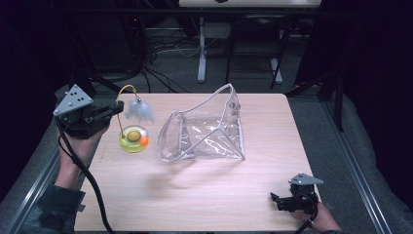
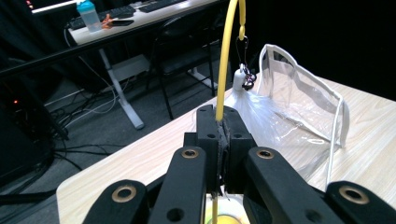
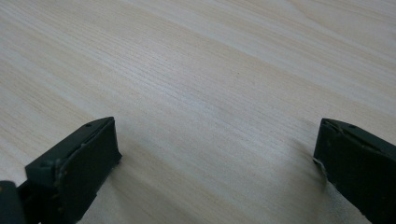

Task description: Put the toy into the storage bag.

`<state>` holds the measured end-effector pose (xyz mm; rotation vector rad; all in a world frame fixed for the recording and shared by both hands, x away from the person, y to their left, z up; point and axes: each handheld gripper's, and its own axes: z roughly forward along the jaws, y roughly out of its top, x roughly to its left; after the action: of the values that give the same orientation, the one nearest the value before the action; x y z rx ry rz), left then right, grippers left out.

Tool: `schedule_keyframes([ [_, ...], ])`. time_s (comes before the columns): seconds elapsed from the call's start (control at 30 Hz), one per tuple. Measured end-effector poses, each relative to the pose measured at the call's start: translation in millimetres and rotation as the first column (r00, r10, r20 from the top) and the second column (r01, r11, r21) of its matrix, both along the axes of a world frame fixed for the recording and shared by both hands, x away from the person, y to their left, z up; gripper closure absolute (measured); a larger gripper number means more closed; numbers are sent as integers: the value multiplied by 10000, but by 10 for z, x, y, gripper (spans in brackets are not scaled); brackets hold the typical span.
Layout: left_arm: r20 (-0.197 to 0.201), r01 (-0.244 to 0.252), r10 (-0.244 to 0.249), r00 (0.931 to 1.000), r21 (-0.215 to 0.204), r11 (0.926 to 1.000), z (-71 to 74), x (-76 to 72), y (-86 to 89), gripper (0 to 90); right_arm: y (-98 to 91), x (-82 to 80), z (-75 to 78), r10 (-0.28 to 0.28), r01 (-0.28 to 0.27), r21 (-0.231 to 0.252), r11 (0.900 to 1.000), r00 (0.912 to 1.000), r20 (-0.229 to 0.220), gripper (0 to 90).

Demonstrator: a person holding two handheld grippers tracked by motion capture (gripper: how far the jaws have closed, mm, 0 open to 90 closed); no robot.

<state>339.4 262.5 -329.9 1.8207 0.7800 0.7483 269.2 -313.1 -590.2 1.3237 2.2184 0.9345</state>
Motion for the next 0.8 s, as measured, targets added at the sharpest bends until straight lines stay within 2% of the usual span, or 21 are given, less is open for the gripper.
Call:
schedule_keyframes([
  [0.8,69,445,-445,9990,0,9990,148,261,-296,884,-1,-5,4,-22,21,-73,10000,10000,-51,0],
])
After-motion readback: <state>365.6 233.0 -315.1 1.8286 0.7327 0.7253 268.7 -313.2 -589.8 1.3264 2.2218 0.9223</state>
